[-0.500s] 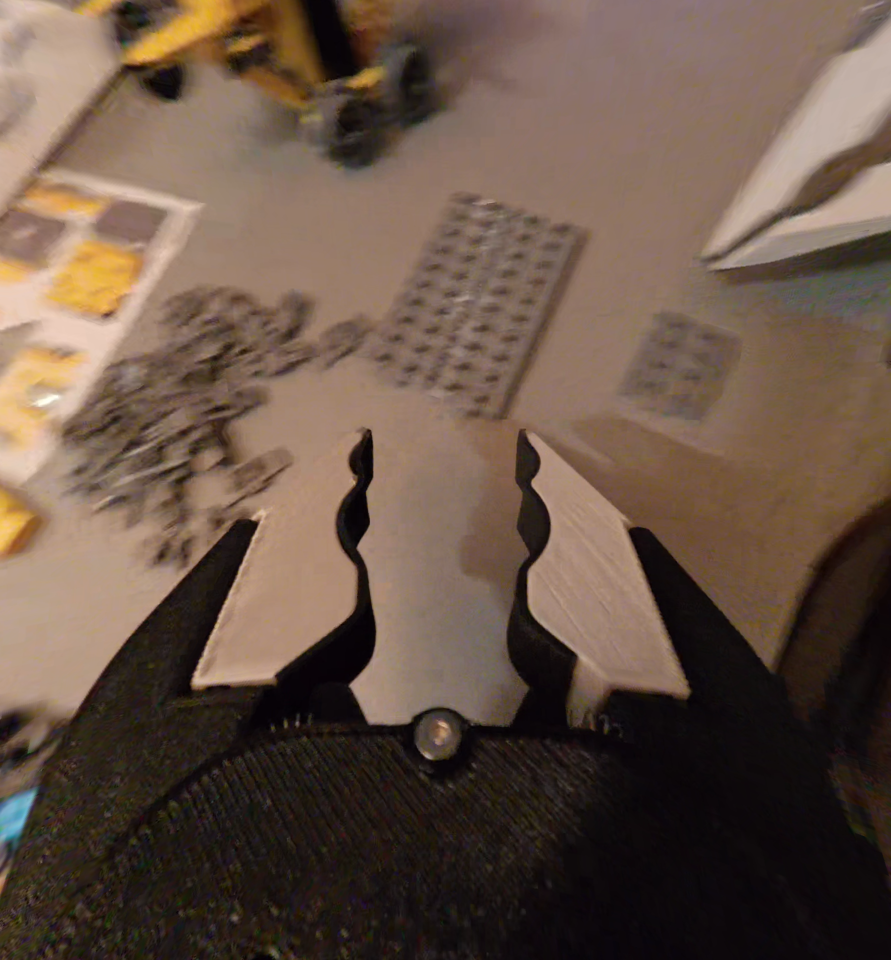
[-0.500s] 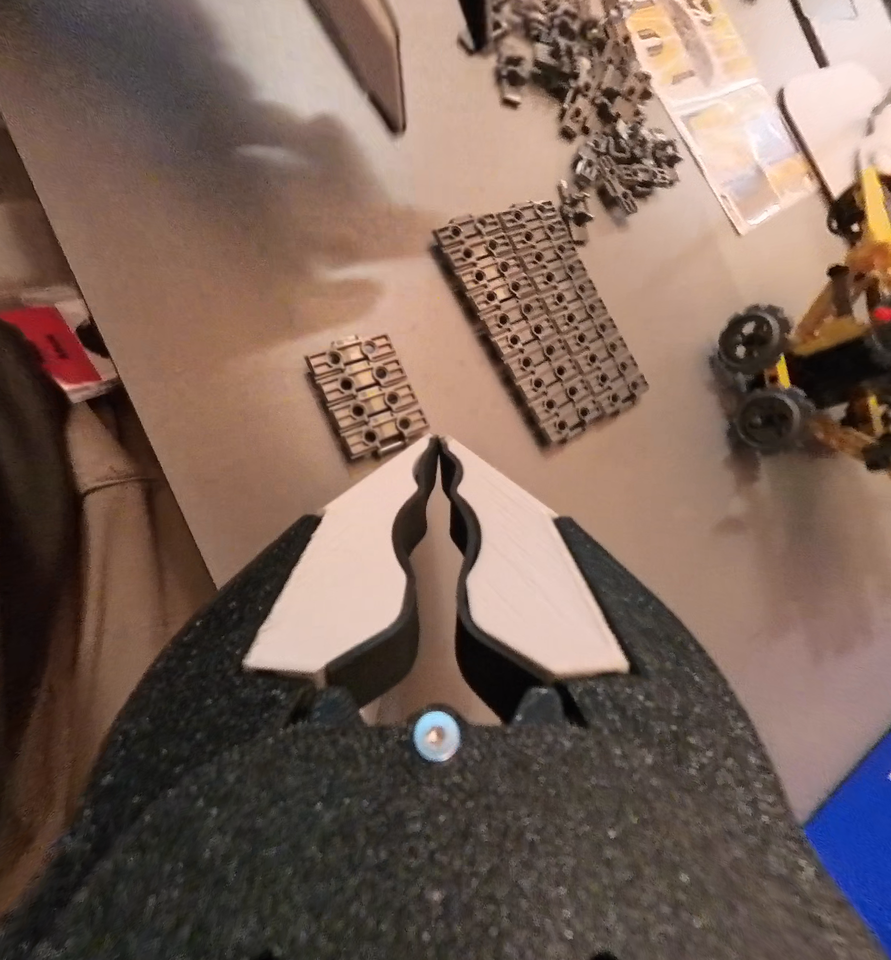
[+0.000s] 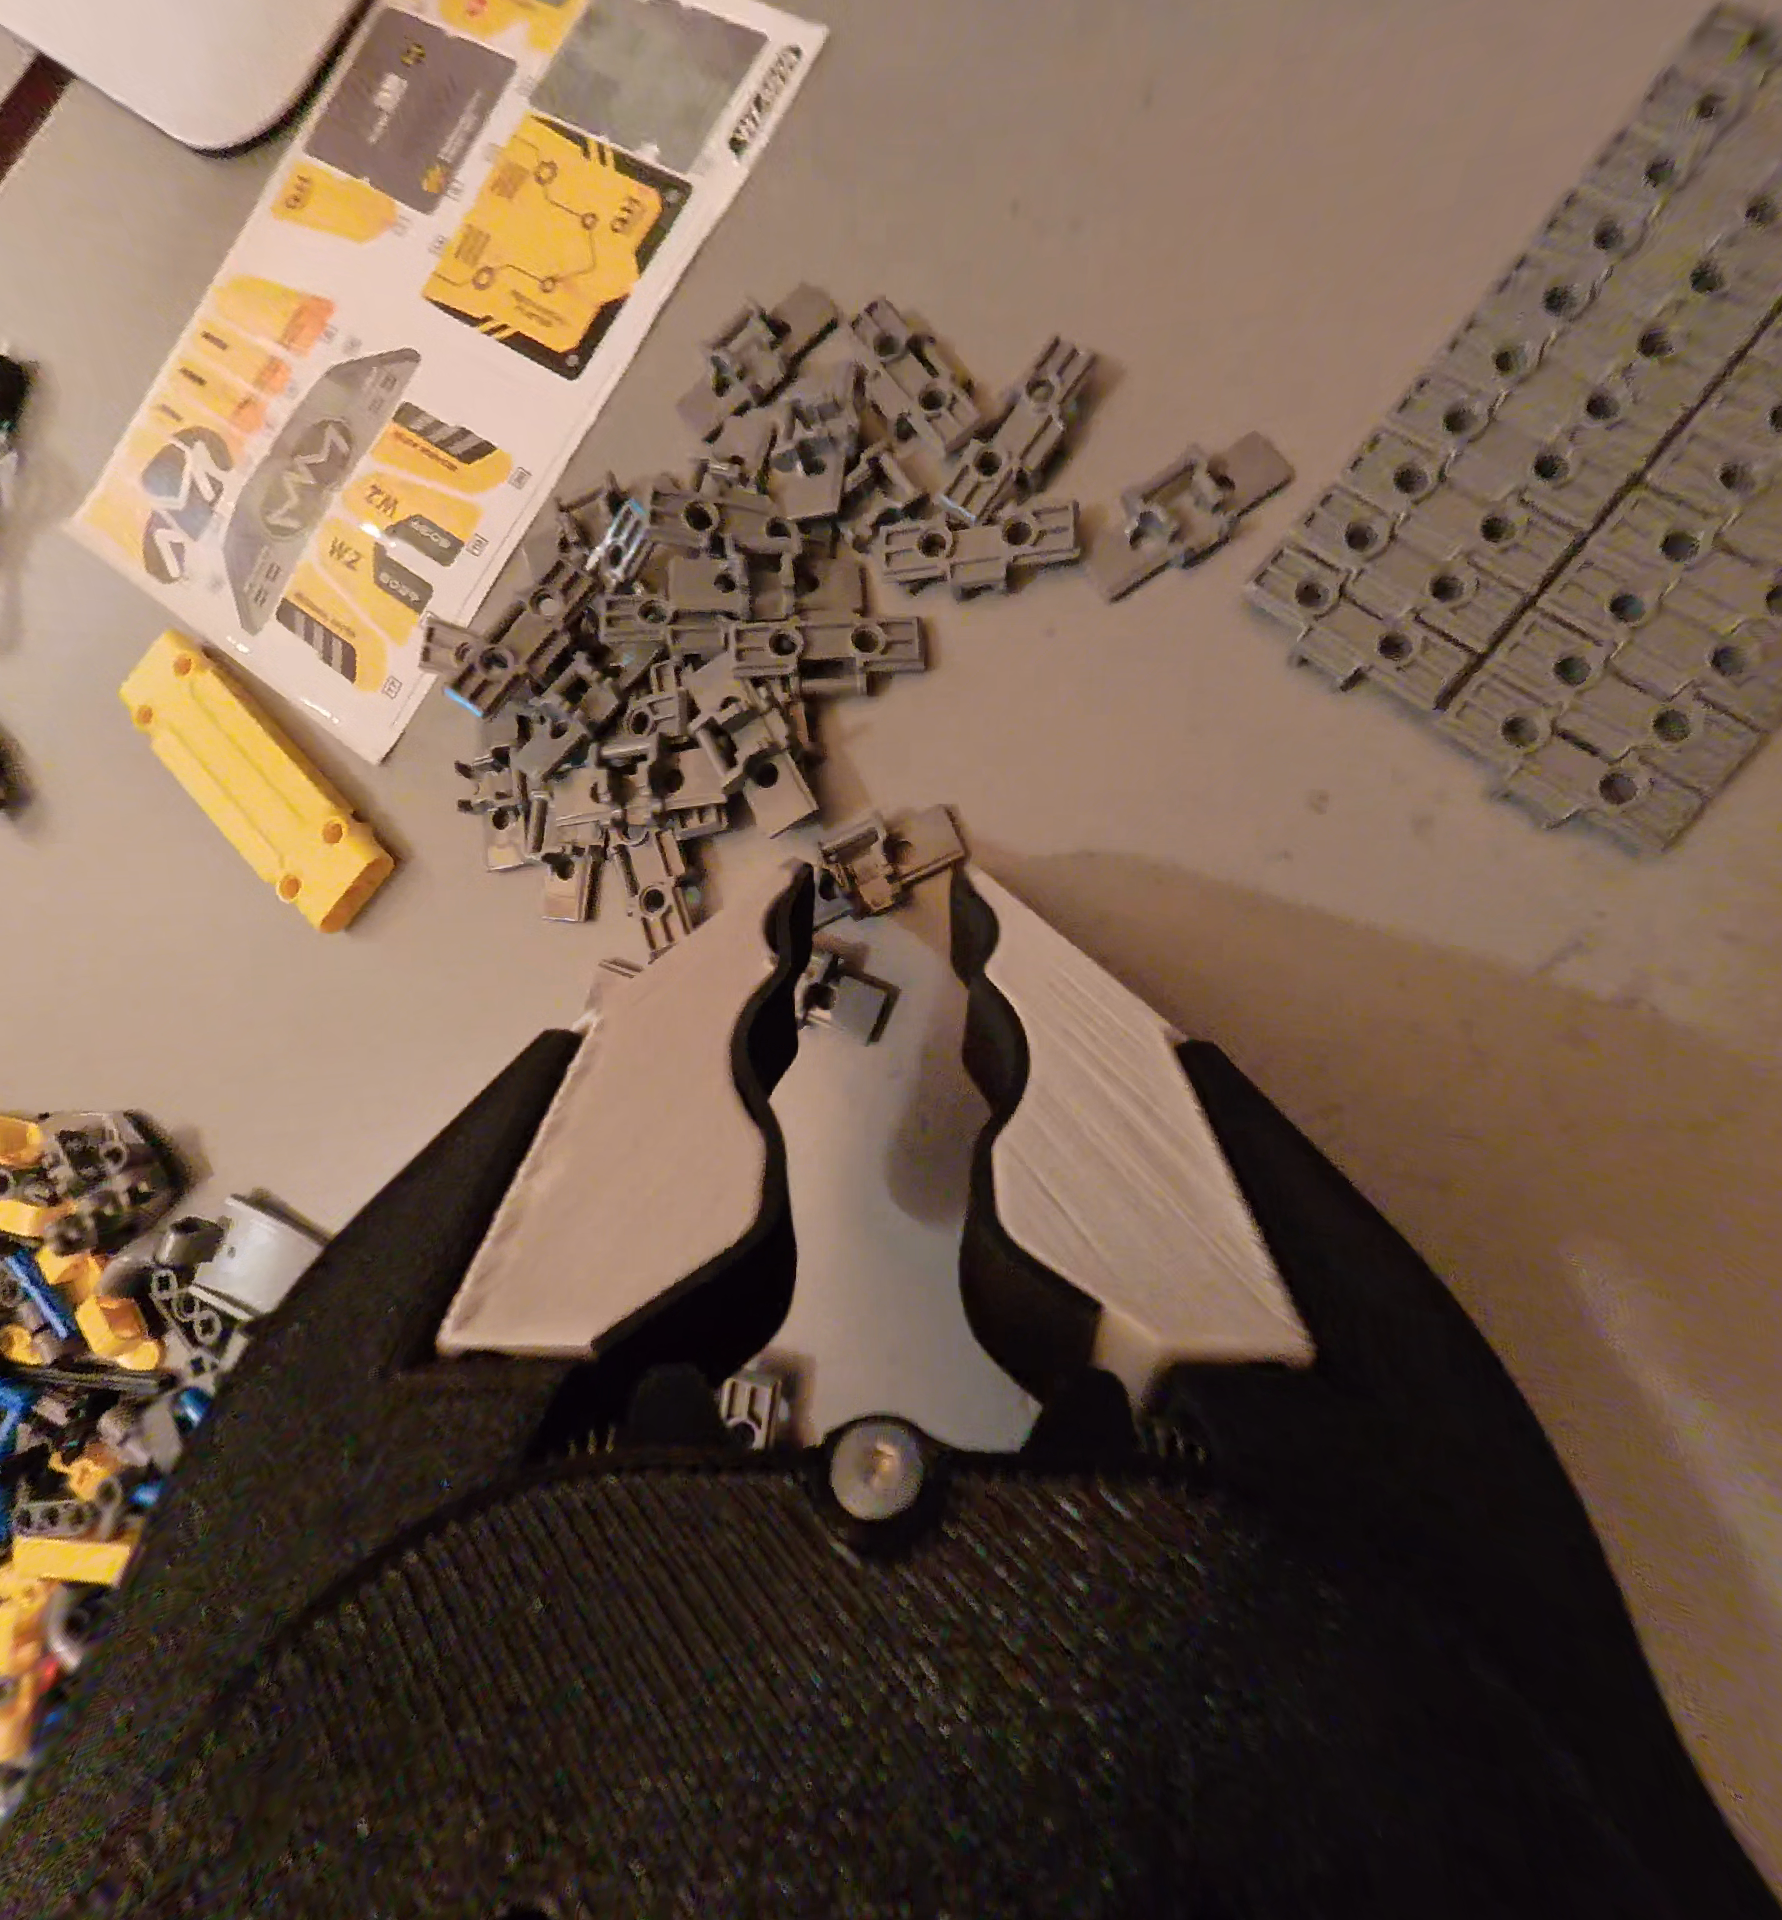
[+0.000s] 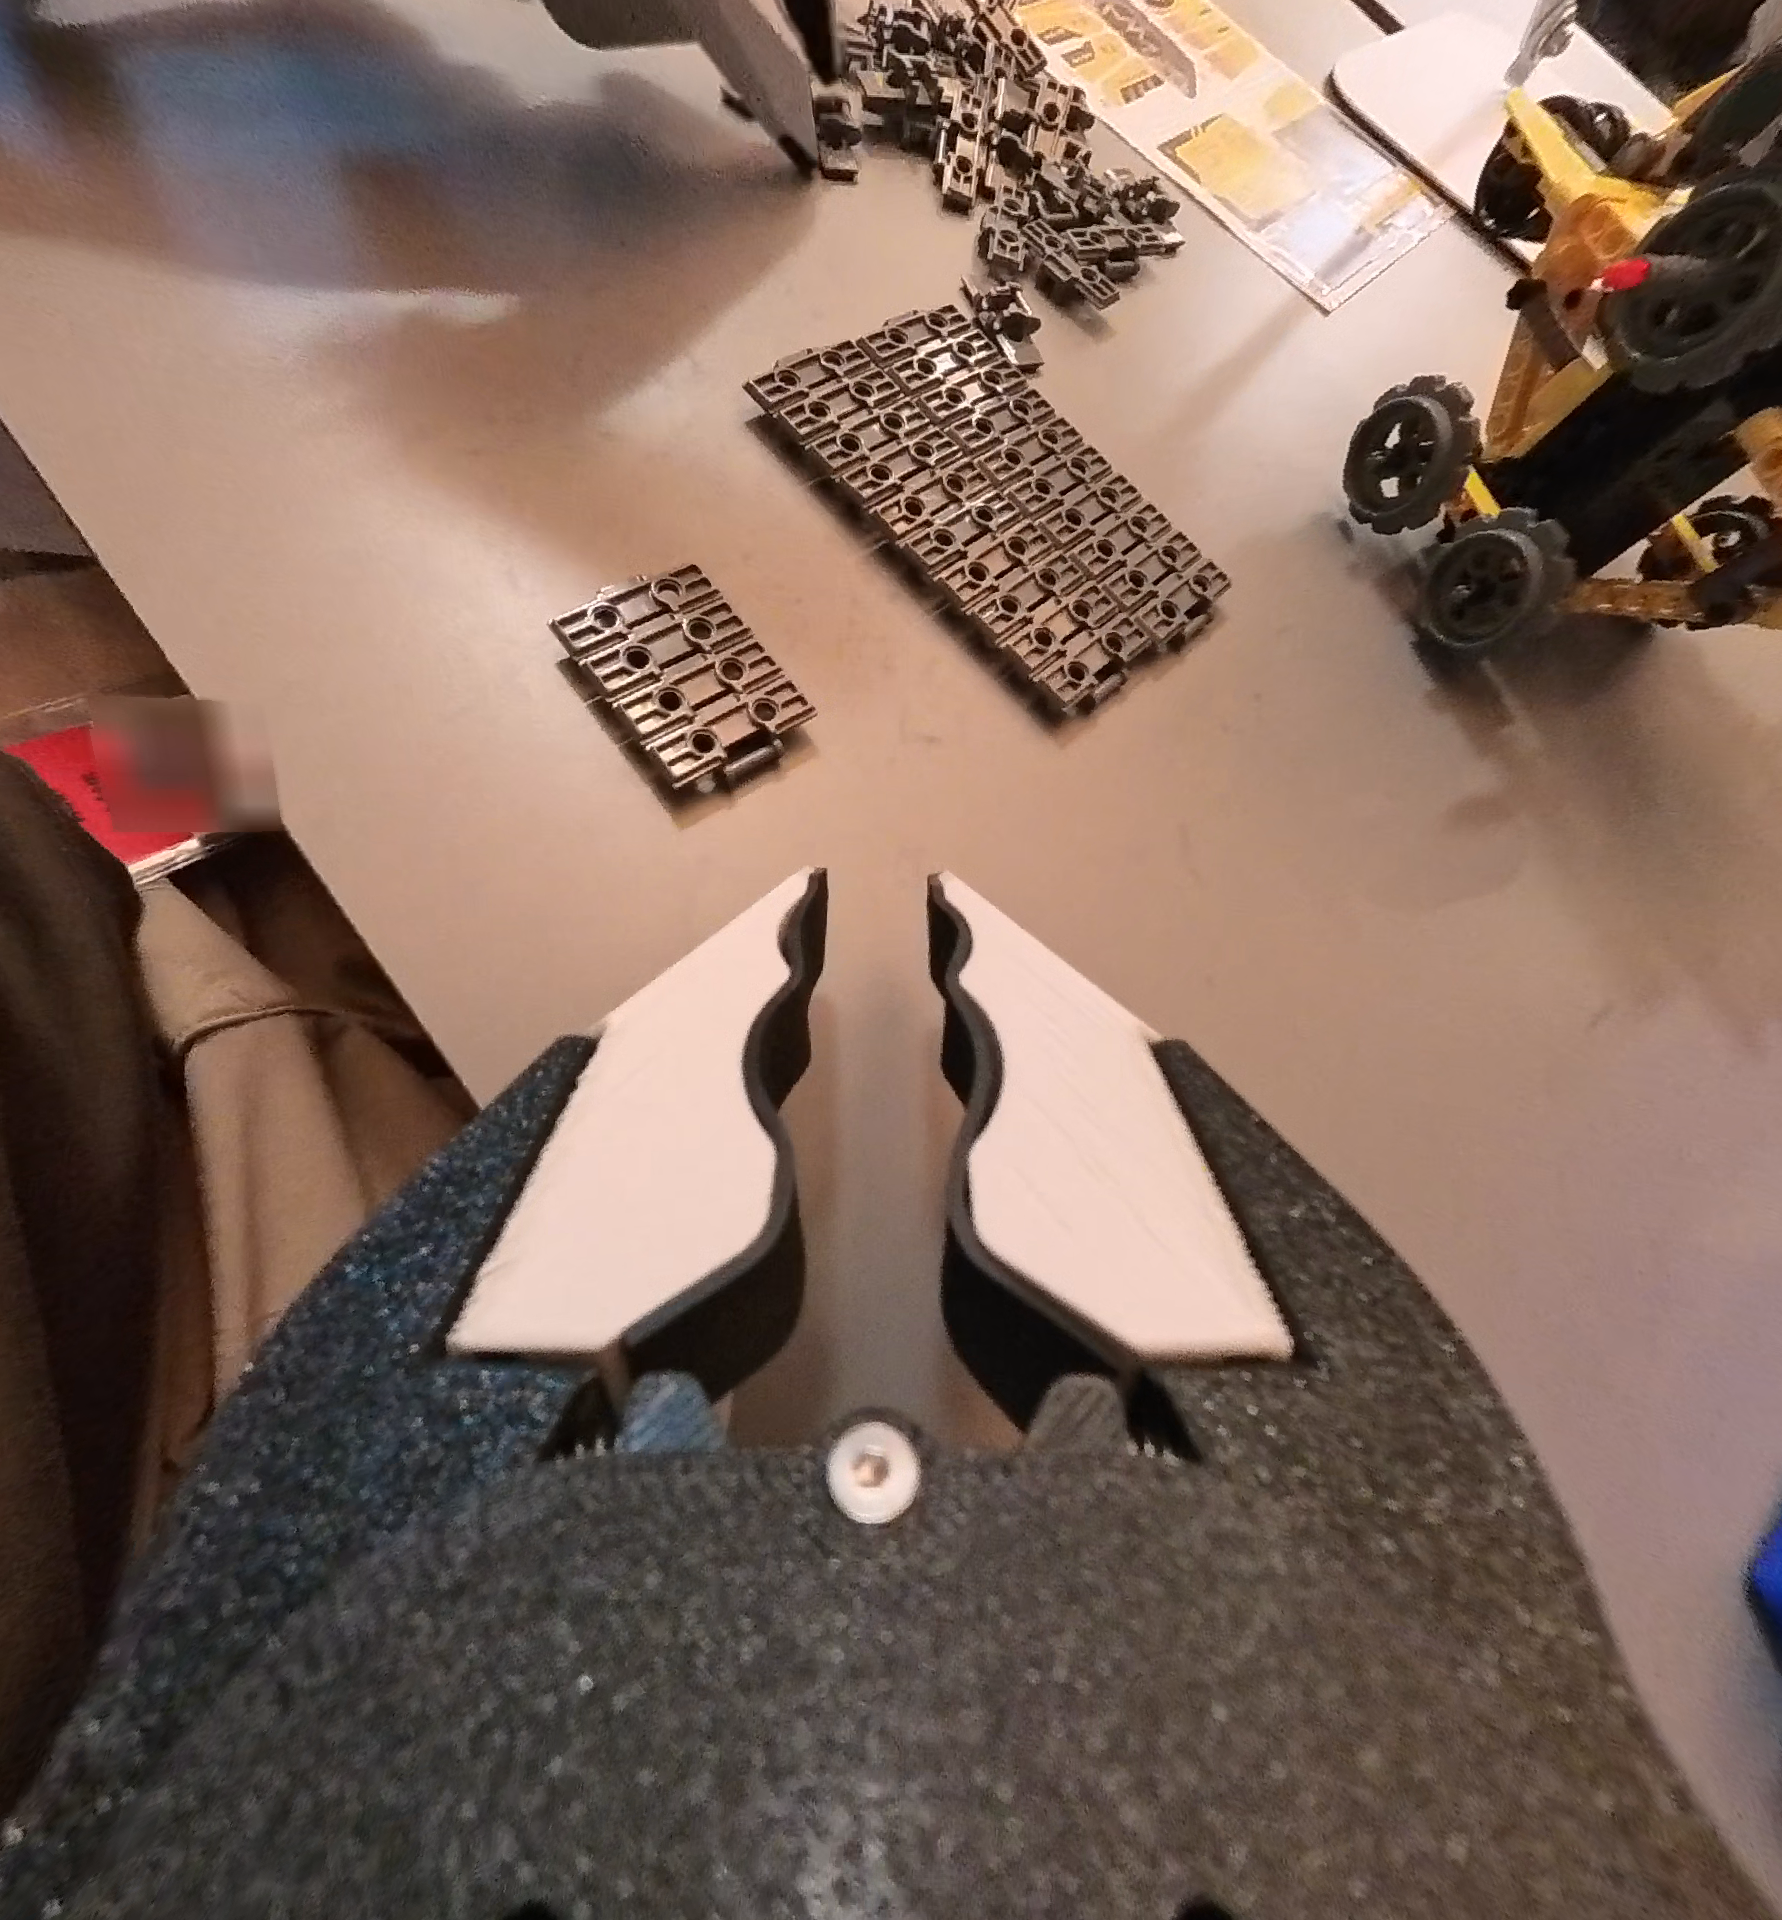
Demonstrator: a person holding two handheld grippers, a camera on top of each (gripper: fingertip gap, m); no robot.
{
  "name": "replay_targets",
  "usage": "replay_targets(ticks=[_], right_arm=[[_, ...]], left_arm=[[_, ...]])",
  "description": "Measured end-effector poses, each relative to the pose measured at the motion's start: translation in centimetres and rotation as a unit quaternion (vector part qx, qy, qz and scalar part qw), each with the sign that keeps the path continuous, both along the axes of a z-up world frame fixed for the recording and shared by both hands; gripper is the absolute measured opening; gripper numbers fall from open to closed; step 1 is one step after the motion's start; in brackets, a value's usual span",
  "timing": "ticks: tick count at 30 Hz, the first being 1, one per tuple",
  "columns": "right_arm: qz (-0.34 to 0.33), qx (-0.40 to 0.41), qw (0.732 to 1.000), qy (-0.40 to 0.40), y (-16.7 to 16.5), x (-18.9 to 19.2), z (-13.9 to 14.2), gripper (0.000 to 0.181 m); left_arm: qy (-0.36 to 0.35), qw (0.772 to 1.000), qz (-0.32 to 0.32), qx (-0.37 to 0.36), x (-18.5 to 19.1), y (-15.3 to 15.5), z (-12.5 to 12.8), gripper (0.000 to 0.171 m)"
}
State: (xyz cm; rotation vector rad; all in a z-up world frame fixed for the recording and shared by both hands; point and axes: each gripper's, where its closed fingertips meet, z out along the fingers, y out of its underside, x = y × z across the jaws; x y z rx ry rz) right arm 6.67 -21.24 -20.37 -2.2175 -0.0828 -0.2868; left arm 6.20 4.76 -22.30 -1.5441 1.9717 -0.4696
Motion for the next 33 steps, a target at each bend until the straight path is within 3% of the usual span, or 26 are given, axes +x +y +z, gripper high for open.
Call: replay_targets(ticks=[5,8,9,19,23,29,33], right_arm=[[-0.007,0.000,1.000,-0.008,-0.4,0.3,-0.1,0.019],[-0.007,0.006,1.000,-0.006,-0.4,0.3,0.1,0.019],[-0.008,0.006,1.000,-0.007,-0.4,0.3,0.1,0.019],[-0.014,0.024,0.999,-0.025,-0.4,0.5,1.2,0.019],[0.013,0.085,0.993,-0.075,0.8,-0.3,3.7,0.023],[0.101,0.186,0.963,-0.168,3.5,-2.8,7.0,0.032],[0.161,0.198,0.959,-0.124,4.0,-3.6,7.2,0.039]], left_arm=[[0.002,1.000,-0.007,0.019,0.2,-0.4,0.1,0.010],[0.015,1.000,-0.008,-0.002,-0.2,-0.8,0.2,0.008],[0.015,1.000,-0.011,-0.013,-0.3,-1.1,0.4,0.000],[-0.047,0.995,-0.050,-0.075,-1.6,-4.2,4.1,0.000],[-0.089,0.976,-0.096,-0.173,-1.7,-8.3,6.5,0.000],[-0.091,0.941,-0.168,-0.280,-1.8,-14.1,7.5,0.000],[-0.070,0.897,-0.223,-0.374,-2.7,-17.9,8.3,0.000]])
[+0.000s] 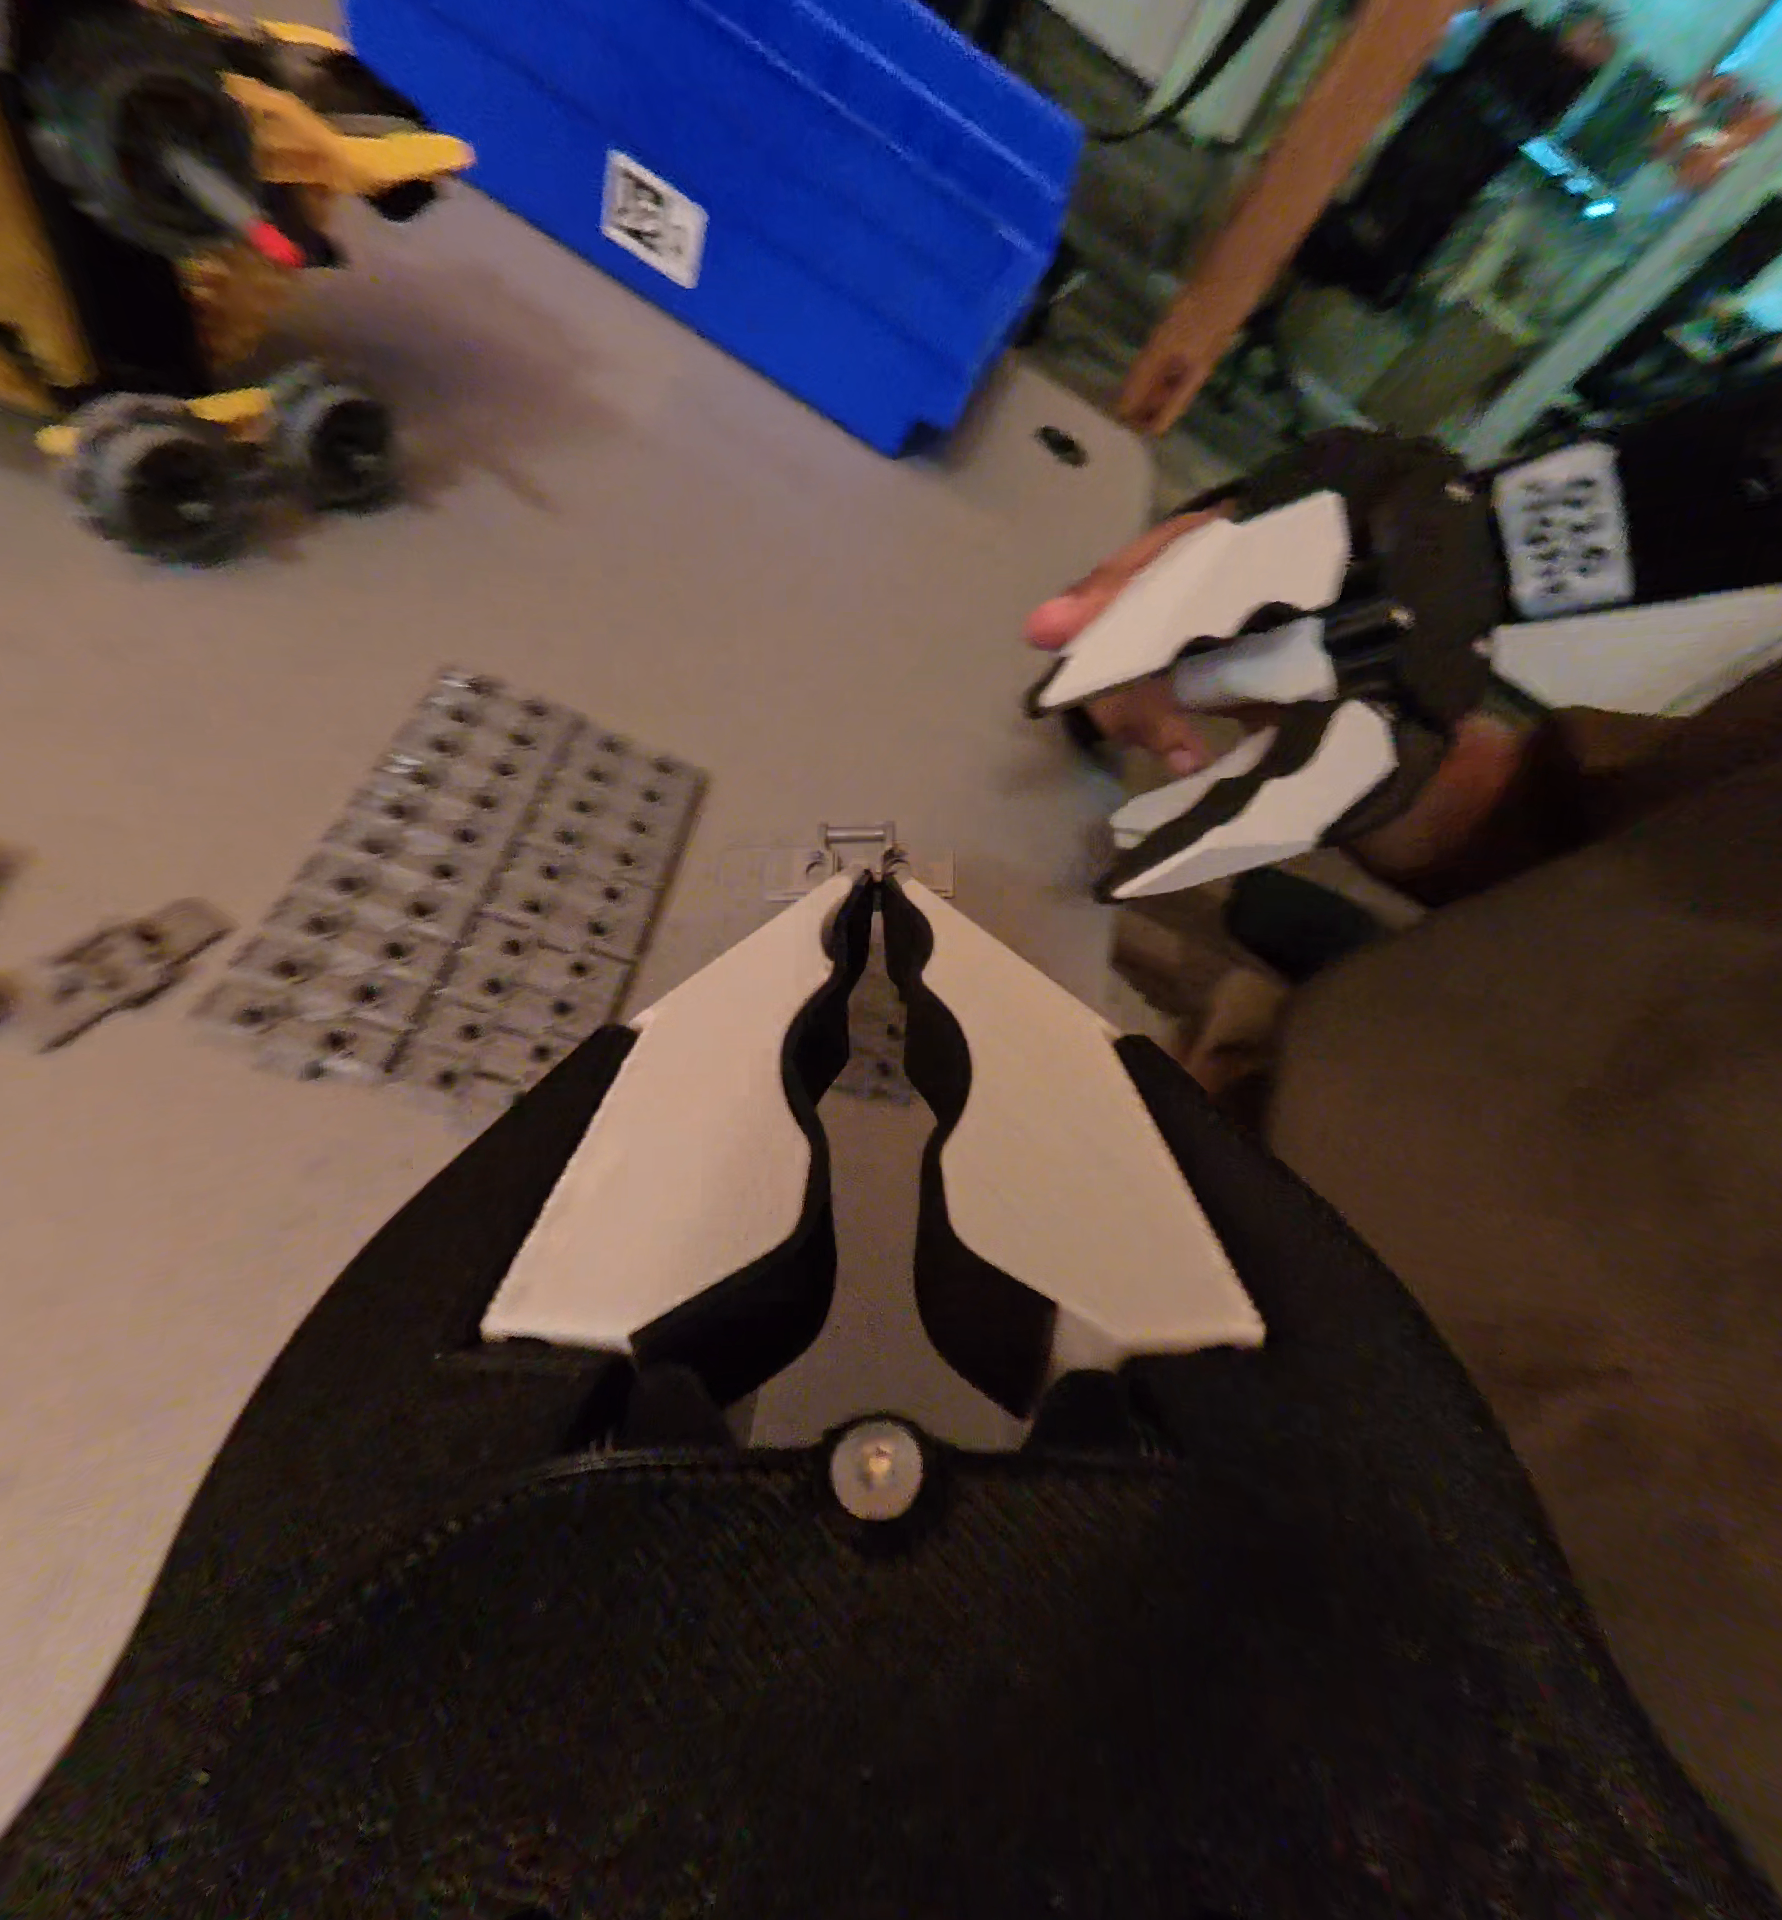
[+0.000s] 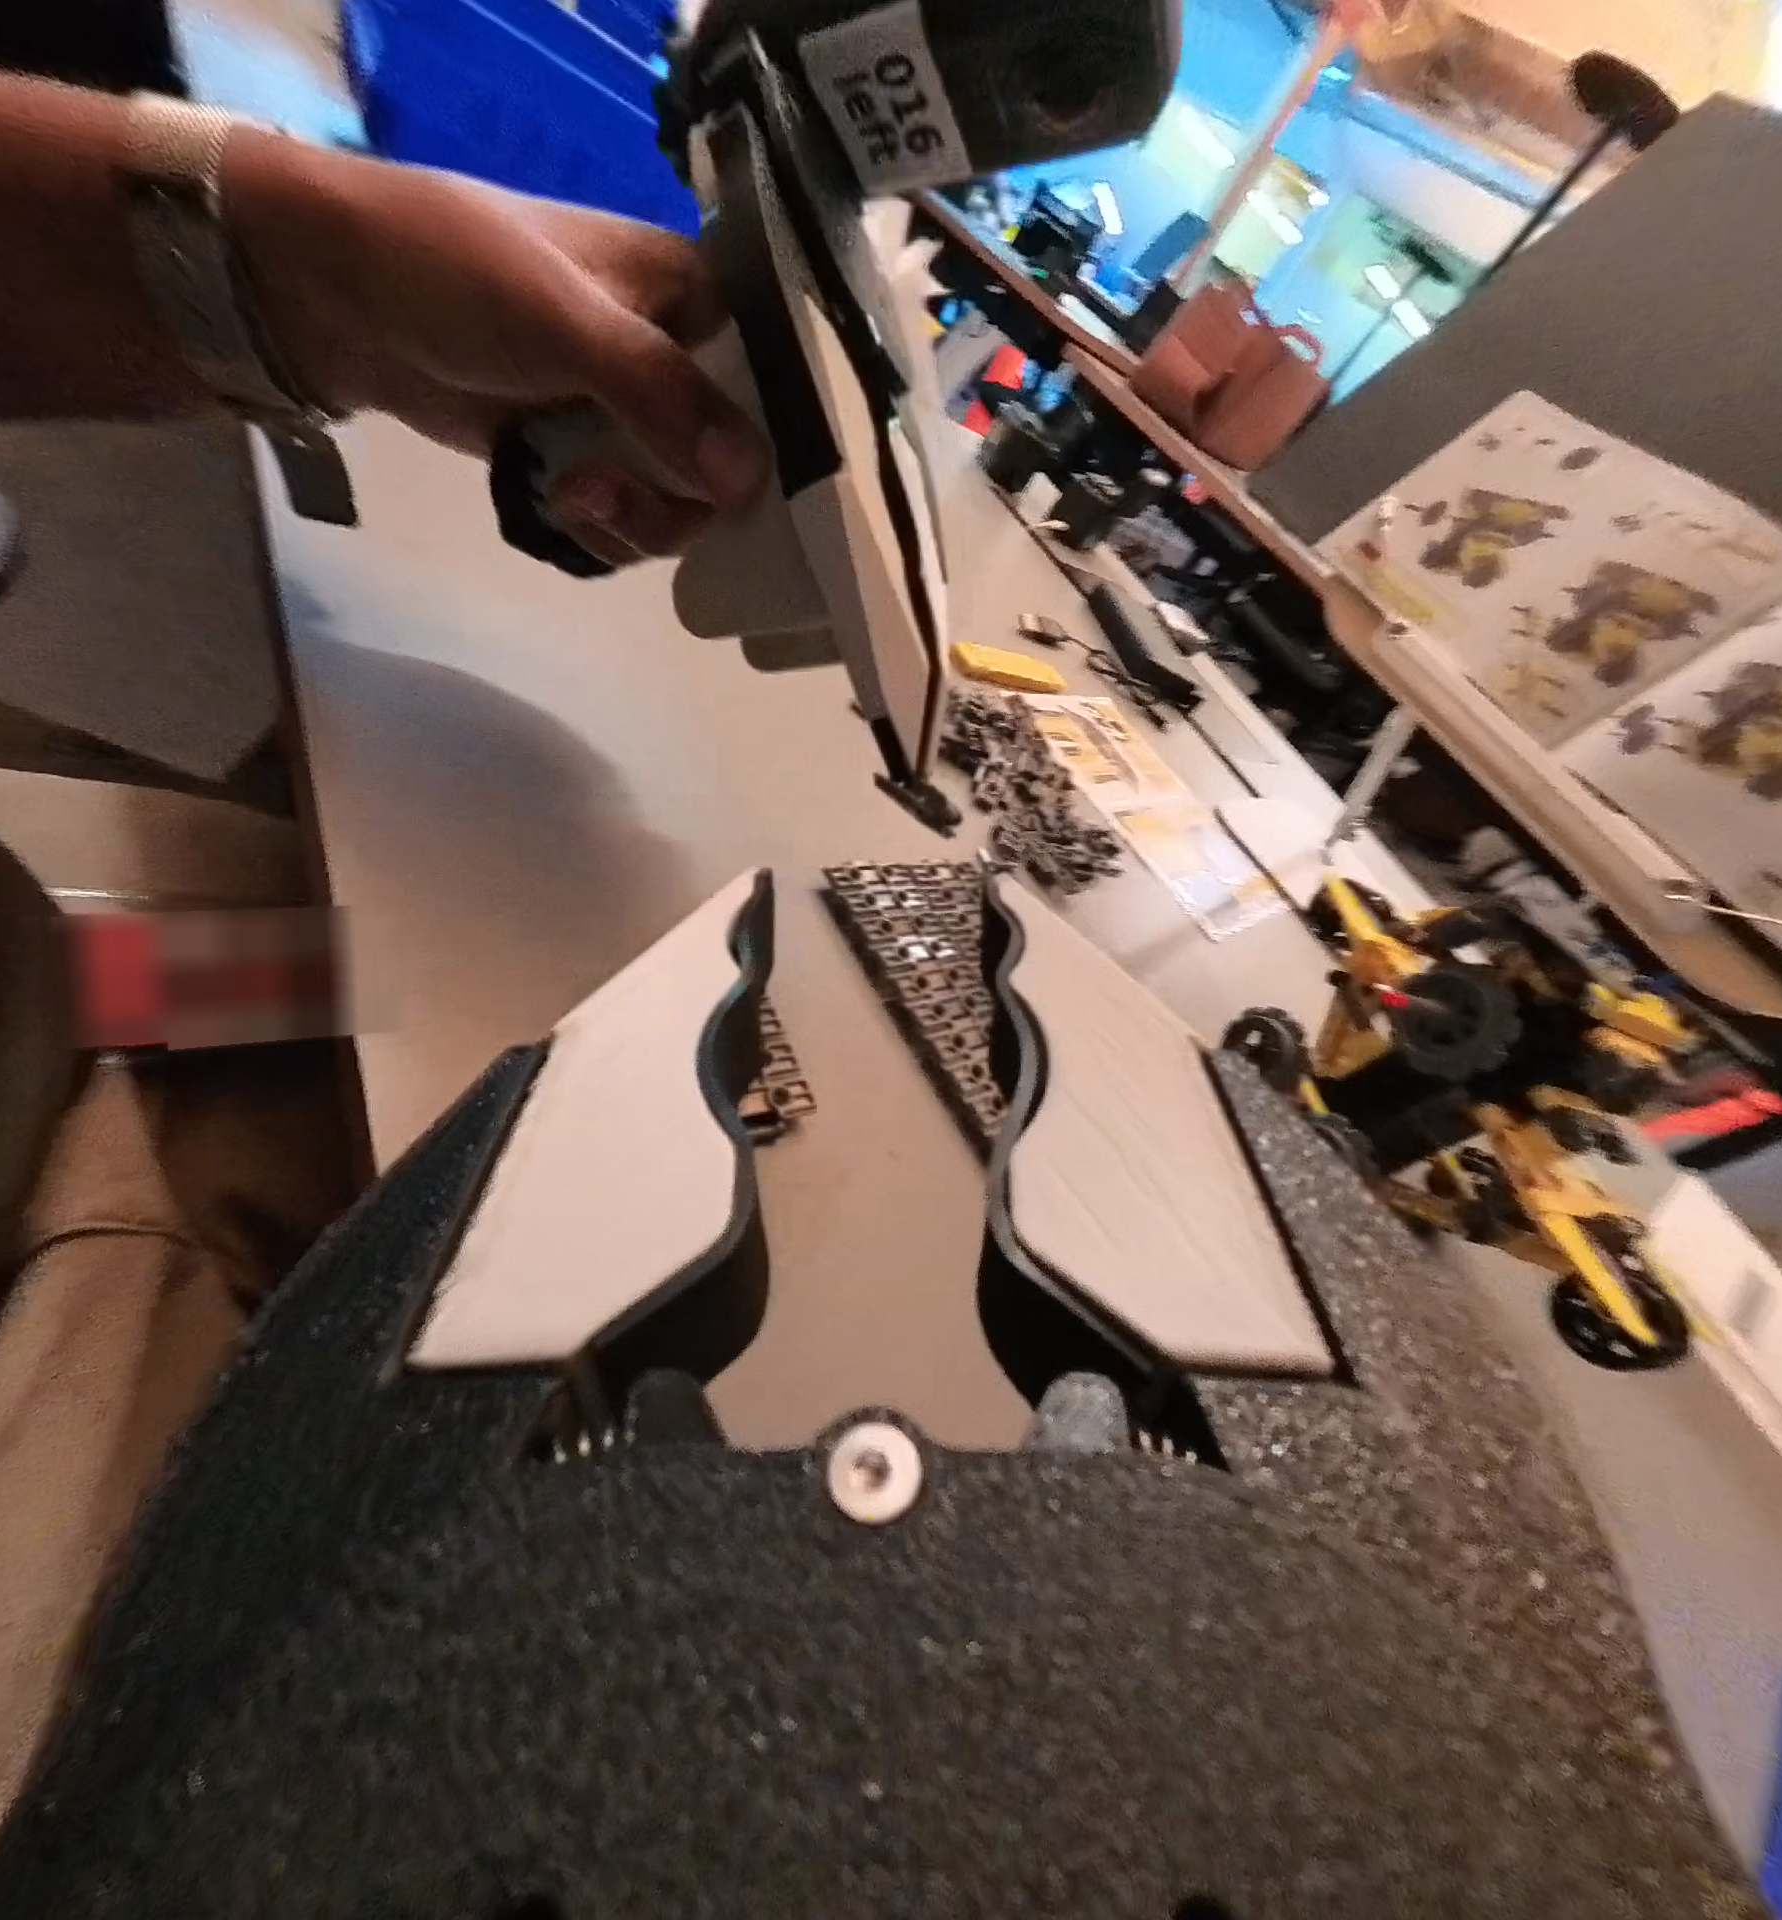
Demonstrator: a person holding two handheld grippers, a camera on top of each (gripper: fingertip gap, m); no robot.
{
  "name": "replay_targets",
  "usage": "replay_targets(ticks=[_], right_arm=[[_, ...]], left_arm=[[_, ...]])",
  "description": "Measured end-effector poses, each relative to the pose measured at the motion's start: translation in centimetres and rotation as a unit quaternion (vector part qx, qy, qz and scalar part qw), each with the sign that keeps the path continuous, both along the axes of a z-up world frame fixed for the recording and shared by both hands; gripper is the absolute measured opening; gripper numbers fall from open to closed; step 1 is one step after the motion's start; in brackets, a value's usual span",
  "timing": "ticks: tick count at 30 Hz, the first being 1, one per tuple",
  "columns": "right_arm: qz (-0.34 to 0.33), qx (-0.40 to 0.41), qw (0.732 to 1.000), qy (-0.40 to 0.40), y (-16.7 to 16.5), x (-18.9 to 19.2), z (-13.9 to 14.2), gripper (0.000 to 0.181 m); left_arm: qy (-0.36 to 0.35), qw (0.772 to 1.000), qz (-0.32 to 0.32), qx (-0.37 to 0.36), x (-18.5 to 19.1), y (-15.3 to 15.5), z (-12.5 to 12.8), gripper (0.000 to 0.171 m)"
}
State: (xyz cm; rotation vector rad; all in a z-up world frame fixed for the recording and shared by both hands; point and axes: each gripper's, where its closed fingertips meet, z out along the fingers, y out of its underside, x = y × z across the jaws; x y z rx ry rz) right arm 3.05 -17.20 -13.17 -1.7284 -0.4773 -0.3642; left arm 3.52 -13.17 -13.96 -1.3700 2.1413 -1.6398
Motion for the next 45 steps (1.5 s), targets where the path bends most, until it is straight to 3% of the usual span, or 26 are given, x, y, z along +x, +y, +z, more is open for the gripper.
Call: replay_targets(ticks=[2,8,16,21,25,28,32,33,35,38,41,45], right_arm=[[0.028,-0.013,0.999,0.019,-0.2,-0.2,0.0,0.041],[0.057,-0.034,0.997,-0.026,-0.6,-0.7,-0.8,0.038],[0.049,-0.029,0.998,-0.025,-1.3,-0.5,-1.0,0.009],[0.043,-0.034,0.998,-0.016,-1.5,-0.2,-1.4,0.006],[-0.019,-0.077,0.993,0.089,-1.3,1.8,-2.4,0.006],[-0.061,-0.209,0.935,0.279,-1.8,2.4,-5.8,0.006],[-0.040,-0.322,0.779,0.537,-2.8,0.6,-8.0,0.005],[-0.041,-0.332,0.753,0.567,-2.9,0.7,-8.3,0.003],[-0.046,-0.333,0.732,0.592,-2.9,1.2,-8.5,0.002],[-0.075,-0.340,0.751,0.561,-3.0,2.3,-8.9,0.005],[-0.097,-0.347,0.772,0.523,-3.2,3.1,-9.0,0.007],[-0.122,-0.349,0.798,0.475,-4.0,4.1,-8.6,0.026]], left_arm=[[0.012,0.999,-0.032,-0.024,-0.6,-1.4,0.1,0.000],[0.044,0.990,-0.110,-0.071,-1.8,-4.7,0.4,0.000],[0.063,0.985,-0.137,-0.088,-1.7,-6.2,0.4,0.000],[0.064,0.985,-0.130,-0.091,-1.2,-6.2,0.2,0.000],[0.042,0.993,-0.086,-0.073,0.1,-5.0,-0.1,0.036],[0.017,0.998,-0.057,-0.013,0.7,-4.0,-1.2,0.049],[-0.018,0.995,-0.056,0.079,0.3,-4.0,-2.9,0.056],[-0.025,0.993,-0.057,0.099,0.2,-4.1,-3.2,0.057],[-0.037,0.989,-0.053,0.133,0.1,-4.0,-3.8,0.056],[-0.044,0.986,-0.057,0.149,-0.2,-4.1,-4.3,0.055],[-0.044,0.989,-0.071,0.118,-0.6,-4.2,-3.9,0.056],[-0.044,0.991,-0.063,0.109,-0.5,-3.3,-3.8,0.056]])
